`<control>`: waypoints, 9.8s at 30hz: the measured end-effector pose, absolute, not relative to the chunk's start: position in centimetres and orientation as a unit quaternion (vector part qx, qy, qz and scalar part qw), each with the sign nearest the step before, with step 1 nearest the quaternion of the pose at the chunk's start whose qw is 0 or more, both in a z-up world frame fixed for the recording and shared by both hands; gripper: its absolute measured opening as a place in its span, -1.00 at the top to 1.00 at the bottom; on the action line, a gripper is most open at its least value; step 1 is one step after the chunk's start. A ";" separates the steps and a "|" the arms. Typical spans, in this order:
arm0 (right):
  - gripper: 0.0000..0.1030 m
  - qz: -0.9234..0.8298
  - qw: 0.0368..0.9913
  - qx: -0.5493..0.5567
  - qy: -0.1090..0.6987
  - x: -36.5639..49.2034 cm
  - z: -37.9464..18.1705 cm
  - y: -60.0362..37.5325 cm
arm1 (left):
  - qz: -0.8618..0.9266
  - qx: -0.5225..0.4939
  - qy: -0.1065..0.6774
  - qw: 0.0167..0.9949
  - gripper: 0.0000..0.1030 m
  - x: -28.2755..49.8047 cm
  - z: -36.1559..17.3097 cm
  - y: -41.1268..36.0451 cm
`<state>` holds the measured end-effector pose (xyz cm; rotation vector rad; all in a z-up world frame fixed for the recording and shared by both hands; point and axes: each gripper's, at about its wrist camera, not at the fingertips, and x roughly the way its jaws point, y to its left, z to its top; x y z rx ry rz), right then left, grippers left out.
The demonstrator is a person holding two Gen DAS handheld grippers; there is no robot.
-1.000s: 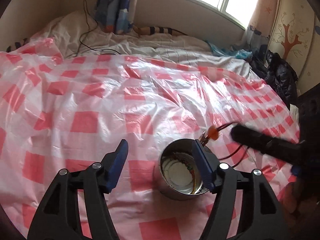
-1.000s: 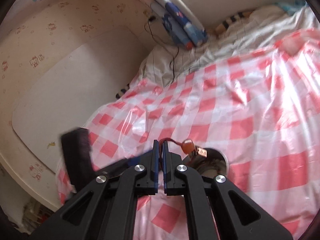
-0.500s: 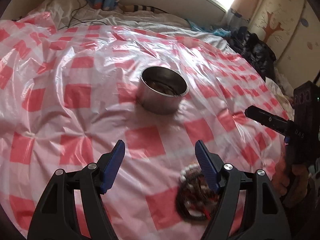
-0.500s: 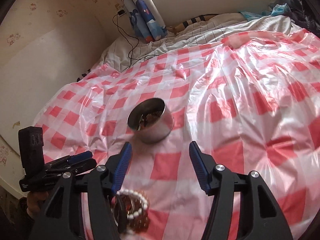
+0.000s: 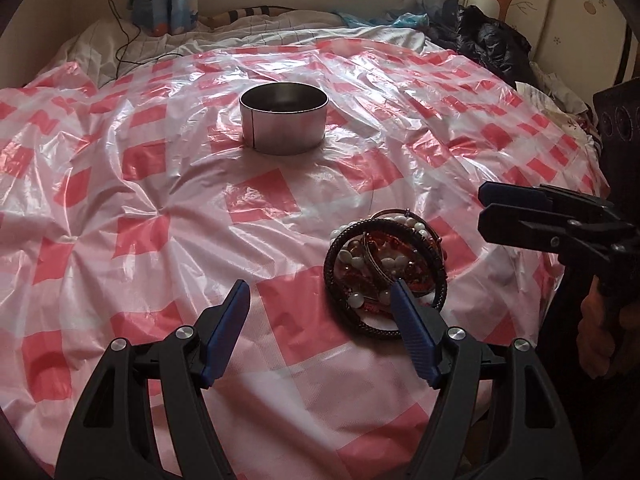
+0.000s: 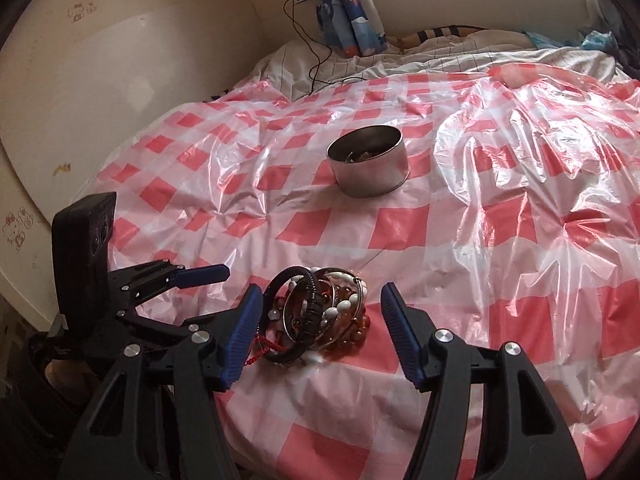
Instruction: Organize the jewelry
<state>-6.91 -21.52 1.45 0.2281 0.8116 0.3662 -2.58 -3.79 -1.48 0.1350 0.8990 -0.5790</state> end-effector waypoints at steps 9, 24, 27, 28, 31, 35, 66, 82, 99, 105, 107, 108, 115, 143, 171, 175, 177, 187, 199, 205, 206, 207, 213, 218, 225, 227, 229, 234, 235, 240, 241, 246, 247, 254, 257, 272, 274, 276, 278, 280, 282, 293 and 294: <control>-0.22 0.151 0.883 0.208 0.394 -5.9 0.5 -25.4 | -0.309 0.018 0.444 0.841 -0.04 -0.4 -2.5 -5.0; -0.39 0.154 0.882 0.213 0.392 -5.7 0.6 -25.2 | -0.342 -0.059 0.480 0.806 0.42 0.8 -3.8 -4.2; -0.39 0.155 0.882 0.211 0.393 -5.6 0.6 -25.2 | -0.339 -0.066 0.488 0.801 0.85 0.9 -4.0 -3.7; -0.39 0.155 0.882 0.210 0.393 -5.6 0.5 -25.2 | -0.336 -0.064 0.492 0.801 0.86 0.9 -4.1 -3.6; -0.39 0.155 0.881 0.209 0.395 -5.6 0.4 -25.1 | -0.350 -0.073 0.491 0.794 0.86 0.6 -3.8 -3.2; -0.39 0.158 0.880 0.203 0.399 -5.5 0.3 -24.8 | -0.353 -0.126 0.469 0.800 0.86 0.8 -2.7 -0.6; 0.90 0.127 0.897 0.098 0.411 -4.1 -0.8 -21.6 | -0.217 -0.061 0.485 0.845 0.85 1.9 -4.0 2.4; 0.89 0.138 0.909 0.143 0.368 -4.6 1.4 -23.0 | -0.231 -0.077 0.411 0.878 0.85 1.5 -0.3 2.4; 0.46 0.104 0.897 0.163 0.398 -1.3 1.4 -26.1 | -0.235 -0.083 0.381 0.890 0.84 7.0 1.5 -2.8; -0.16 0.082 0.890 0.109 0.434 0.5 -0.8 -23.9 | -0.236 -0.091 0.385 0.888 0.84 7.0 1.2 -2.5; 0.11 0.073 0.886 0.095 0.449 1.3 -1.6 -23.5 | -0.235 -0.093 0.384 0.888 0.84 7.0 1.2 -2.3; 0.18 0.069 0.885 0.087 0.453 1.6 -1.9 -23.4 | -0.235 -0.094 0.383 0.888 0.84 6.9 1.3 -2.3; 0.89 0.033 0.872 -0.016 0.487 2.5 -4.2 -21.4 | -0.238 -0.100 0.384 0.887 0.84 6.8 1.5 -2.1; 0.93 0.040 0.930 0.027 0.363 9.3 4.3 -23.4 | -0.234 -0.115 0.401 0.878 0.82 17.2 1.7 -7.1; -0.13 0.086 0.910 0.158 0.375 -4.5 2.1 -26.9 | -0.227 -0.089 0.451 0.858 -0.18 2.8 -0.7 -3.1; -0.47 0.085 0.926 0.135 0.341 -5.5 3.0 -25.5 | -0.214 -0.100 0.452 0.860 -0.21 0.9 -1.3 -3.2; -0.47 0.085 0.927 0.127 0.341 -5.2 2.7 -24.9 | -0.215 -0.087 0.448 0.864 -0.22 0.6 -1.3 -3.5; -0.56 0.065 0.924 0.111 0.361 -4.3 1.1 -24.0 | -0.190 -0.093 0.440 0.873 -0.33 0.7 -1.2 -2.4; -0.58 0.072 0.919 0.122 0.368 -4.0 0.7 -24.1 | -0.185 -0.088 0.444 0.872 -0.43 1.2 -1.6 -2.9; -0.59 0.075 0.917 0.125 0.371 -4.0 0.6 -24.0 | -0.181 -0.092 0.445 0.872 -0.46 1.3 -1.8 -2.9; -0.59 0.075 0.917 0.125 0.372 -3.9 0.5 -24.0 | -0.181 -0.092 0.445 0.872 -0.46 1.3 -1.8 -2.8; -0.59 0.076 0.917 0.125 0.372 -4.0 0.5 -23.9 | -0.181 -0.091 0.445 0.873 -0.46 1.4 -1.8 -2.8; -0.59 0.075 0.916 0.125 0.374 -4.0 0.5 -23.8 | -0.181 -0.092 0.444 0.873 -0.49 1.4 -1.9 -2.8; -0.59 0.078 0.915 0.130 0.375 -4.0 0.4 -23.8 | -0.181 -0.092 0.444 0.873 -0.50 1.4 -1.8 -2.8; -0.59 0.114 0.883 0.248 0.383 -3.5 -0.5 -27.1 | -0.180 -0.100 0.441 0.874 -0.52 1.4 -1.7 -1.6; -0.59 0.120 0.871 0.280 0.386 -3.4 -0.9 -28.0 | -0.173 -0.105 0.437 0.877 -0.52 1.2 -1.5 -0.7; -0.59 0.125 0.865 0.286 0.394 -3.1 -1.1 -28.0 | -0.167 -0.110 0.433 0.879 -0.52 1.1 -1.3 0.1; -0.59 0.140 0.869 0.226 0.417 -2.6 -1.1 -25.5 | -0.154 -0.120 0.428 0.882 -0.53 0.9 -1.1 1.8; -0.59 0.144 0.869 0.212 0.423 -2.6 -1.2 -24.9 | -0.154 -0.120 0.427 0.883 -0.53 0.9 -1.1 1.9; -0.59 0.159 0.858 0.189 0.450 -1.7 -2.4 -23.2 | -0.151 -0.118 0.426 0.884 -0.53 0.8 -1.0 2.5; -0.58 0.163 0.853 0.197 0.454 -1.4 -2.7 -23.2 | -0.152 -0.118 0.426 0.884 -0.53 0.9 -1.0 2.5; 0.29 0.182 0.840 0.190 0.475 -0.4 -3.6 -21.9 | -0.161 -0.108 0.429 0.882 -0.54 0.4 -1.1 2.4; 0.50 0.180 0.841 0.183 0.477 -0.4 -3.7 -21.8 | -0.173 -0.098 0.431 0.880 -0.55 0.1 -1.1 2.1; 0.79 0.182 0.852 0.209 0.444 -1.0 -2.4 -23.1 | -0.276 0.026 0.416 0.866 -0.61 -5.2 -1.8 -3.7; 0.81 0.184 0.855 0.214 0.435 -1.1 -1.9 -23.3 | -0.265 0.074 0.411 0.869 -0.61 -6.3 -2.7 -5.7; -0.38 0.195 0.817 0.284 0.463 0.8 -4.0 -23.9 | -0.268 -0.016 0.416 0.869 0.93 -4.9 -1.4 -0.9; 0.00 0.195 0.814 0.276 0.473 1.5 -4.5 -23.3 | -0.256 -0.041 0.413 0.873 0.93 -4.3 -1.2 0.1; 0.33 0.193 0.812 0.267 0.482 2.1 -5.0 -22.9 | -0.248 -0.058 0.417 0.872 0.93 -3.8 -1.4 0.6; 0.70 0.184 0.815 0.259 0.484 2.2 -5.2 -22.9 | -0.243 -0.061 0.421 0.872 0.93 -3.4 -1.7 0.6; 0.81 0.179 0.819 0.265 0.476 2.0 -5.0 -23.3 | -0.244 -0.061 0.419 0.872 0.93 -3.3 -1.7 0.5; 0.81 0.171 0.827 0.271 0.462 1.8 -4.5 -23.9 | -0.245 -0.061 0.413 0.875 0.93 -3.2 -1.5 0.6; 0.81 0.187 0.834 0.337 0.395 0.5 -2.3 -26.5 | -0.265 -0.087 0.374 0.884 0.93 -3.4 0.0 0.7; 0.81 0.187 0.835 0.341 0.390 0.4 -2.0 -26.7 | -0.267 -0.086 0.372 0.885 0.93 -3.4 0.2 0.5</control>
